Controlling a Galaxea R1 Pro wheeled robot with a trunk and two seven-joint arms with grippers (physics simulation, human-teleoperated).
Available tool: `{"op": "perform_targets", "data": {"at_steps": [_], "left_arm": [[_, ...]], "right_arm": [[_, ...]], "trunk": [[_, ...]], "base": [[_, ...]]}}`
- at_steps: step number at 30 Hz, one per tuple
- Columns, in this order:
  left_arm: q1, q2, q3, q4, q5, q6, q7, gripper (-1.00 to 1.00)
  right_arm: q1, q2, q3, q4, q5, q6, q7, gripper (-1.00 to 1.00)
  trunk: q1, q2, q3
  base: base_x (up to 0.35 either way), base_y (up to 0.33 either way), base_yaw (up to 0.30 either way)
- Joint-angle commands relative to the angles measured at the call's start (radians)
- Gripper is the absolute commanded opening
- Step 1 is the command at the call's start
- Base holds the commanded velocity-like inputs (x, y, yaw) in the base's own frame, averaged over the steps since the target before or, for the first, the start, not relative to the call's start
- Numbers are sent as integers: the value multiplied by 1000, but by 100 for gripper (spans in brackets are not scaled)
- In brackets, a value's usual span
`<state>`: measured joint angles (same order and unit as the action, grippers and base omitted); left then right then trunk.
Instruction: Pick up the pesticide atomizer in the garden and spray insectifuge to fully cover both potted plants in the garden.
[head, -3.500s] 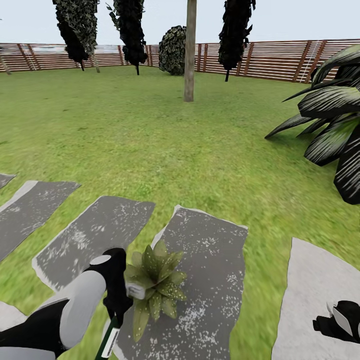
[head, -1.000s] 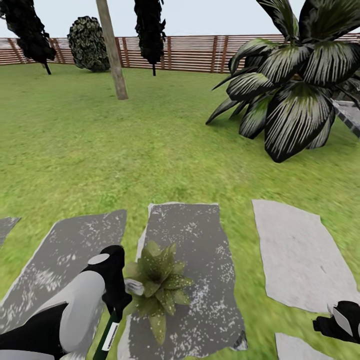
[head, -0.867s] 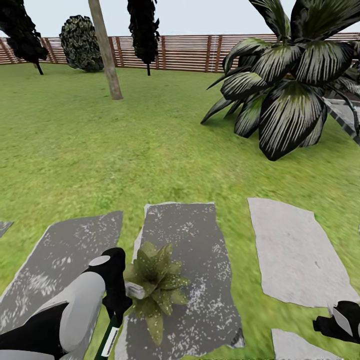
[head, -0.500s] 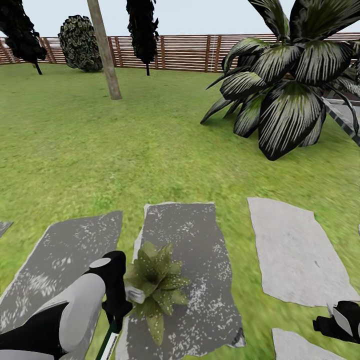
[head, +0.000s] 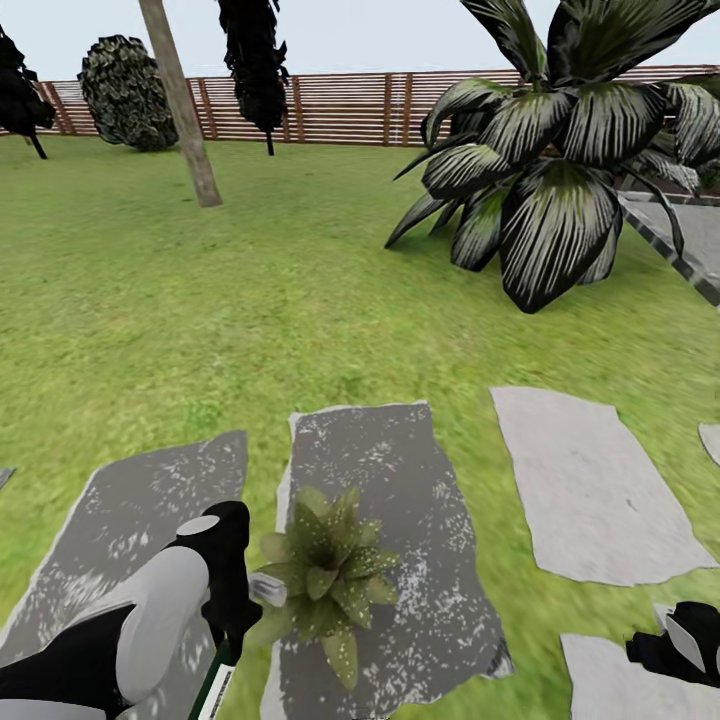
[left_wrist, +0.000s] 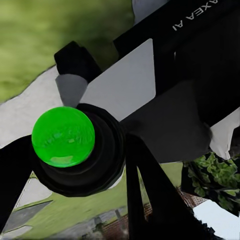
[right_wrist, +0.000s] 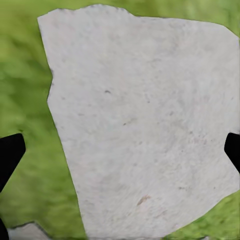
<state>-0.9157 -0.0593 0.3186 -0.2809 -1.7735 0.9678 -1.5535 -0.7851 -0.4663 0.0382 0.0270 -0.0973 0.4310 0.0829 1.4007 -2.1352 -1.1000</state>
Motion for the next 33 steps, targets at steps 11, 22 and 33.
{"op": "perform_targets", "data": {"at_steps": [11,22,33], "left_arm": [[0,-1,7,2,-10,11,-8,-100],[0,-1,8,1,-10,10,-8,-100],[0,3,7,-1,-10,10,-8,-100]], "right_arm": [[-2,0,5,2,-10,1,1,100],[-2,0,5,2,-10,1,2,100],[-2,0,5,2,-10,1,2,100]], "trunk": [[0,0,-1],[0,0,-1],[0,0,-1]], "base": [[-74,93,-231],[-125,268,-140],[-3,170,-270]]}}
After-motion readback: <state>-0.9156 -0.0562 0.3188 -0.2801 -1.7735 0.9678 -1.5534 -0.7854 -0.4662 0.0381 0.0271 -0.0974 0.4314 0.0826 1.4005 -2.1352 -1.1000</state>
